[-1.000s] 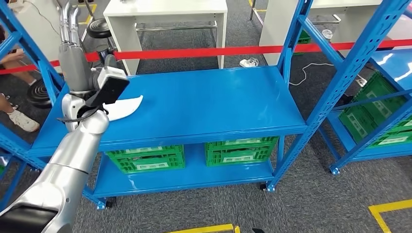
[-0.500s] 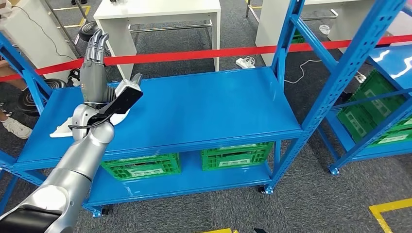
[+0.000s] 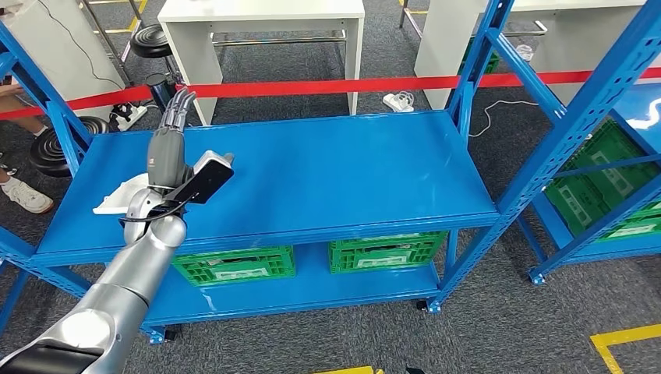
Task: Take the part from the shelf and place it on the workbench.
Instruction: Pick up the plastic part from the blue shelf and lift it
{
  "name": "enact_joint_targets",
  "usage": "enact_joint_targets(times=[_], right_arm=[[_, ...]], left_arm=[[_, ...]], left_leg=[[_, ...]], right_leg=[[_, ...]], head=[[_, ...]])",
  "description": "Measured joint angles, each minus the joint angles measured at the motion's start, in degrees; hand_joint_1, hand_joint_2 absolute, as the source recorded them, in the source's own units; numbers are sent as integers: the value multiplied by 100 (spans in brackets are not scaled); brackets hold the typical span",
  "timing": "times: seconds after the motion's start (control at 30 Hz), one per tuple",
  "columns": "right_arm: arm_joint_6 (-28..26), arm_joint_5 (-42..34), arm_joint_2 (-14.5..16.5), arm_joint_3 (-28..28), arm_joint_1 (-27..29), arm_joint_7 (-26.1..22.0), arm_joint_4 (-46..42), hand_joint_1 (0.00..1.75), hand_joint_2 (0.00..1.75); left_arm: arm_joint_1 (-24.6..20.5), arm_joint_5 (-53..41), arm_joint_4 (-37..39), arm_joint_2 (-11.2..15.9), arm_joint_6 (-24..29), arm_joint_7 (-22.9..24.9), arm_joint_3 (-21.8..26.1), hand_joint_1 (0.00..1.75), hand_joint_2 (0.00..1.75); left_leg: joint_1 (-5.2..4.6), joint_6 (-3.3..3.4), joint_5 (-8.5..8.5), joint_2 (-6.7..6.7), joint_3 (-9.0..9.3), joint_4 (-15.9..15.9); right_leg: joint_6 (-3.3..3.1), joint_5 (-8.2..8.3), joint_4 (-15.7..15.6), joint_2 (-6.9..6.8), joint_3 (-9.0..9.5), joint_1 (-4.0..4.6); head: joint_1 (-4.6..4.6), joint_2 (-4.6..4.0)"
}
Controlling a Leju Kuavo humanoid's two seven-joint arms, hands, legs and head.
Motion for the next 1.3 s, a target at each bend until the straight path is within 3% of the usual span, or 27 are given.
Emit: enact_joint_targets(times=[0.3,0.43,0.57,0.77,0.9,1.07,1.3], right_arm=[[2,0,0,-11,0,0,0,0,0],[25,-21,14,-35,0,0,0,0,0],[64,-103,86,-94,2,0,0,0,0],[46,-637,209,-489,1,0,0,0,0],[-3,-822,225,-749,-9,0,0,0,0],[-42,-919,224,-957,-27,0,0,0,0],[-171,-985,238,-1158,-31,0,0,0,0]], left_arm=[[12,-3,64,14,-33,30,0,0,175],[71,-109,101,22,-193,300,0,0,175],[236,-129,169,71,-443,499,0,0,0],[471,248,257,300,-1516,347,71,0,0],[414,205,396,401,-2020,514,96,0,0],[218,-8,605,357,-1950,916,96,0,0],[171,-191,810,293,-1331,946,96,0,0]], left_leg=[[1,7,-6,1,4,-2],[5,6,-7,2,7,-7],[8,5,-7,4,10,-11],[10,1,-7,4,14,-16],[11,0,-7,2,14,-16],[7,0,-7,4,14,-15],[7,0,-8,4,15,-15]], right_leg=[[21,-9,-1,0,0,-5],[20,-12,0,1,0,-5],[18,-14,1,2,0,-5],[13,-18,3,2,0,-4],[13,-20,2,-1,-1,-3],[13,-19,2,0,0,-3],[14,-19,2,0,0,-5]], head=[[-1,0],[-1,0],[-1,0],[-1,0],[-1,0],[-1,0],[-1,0]])
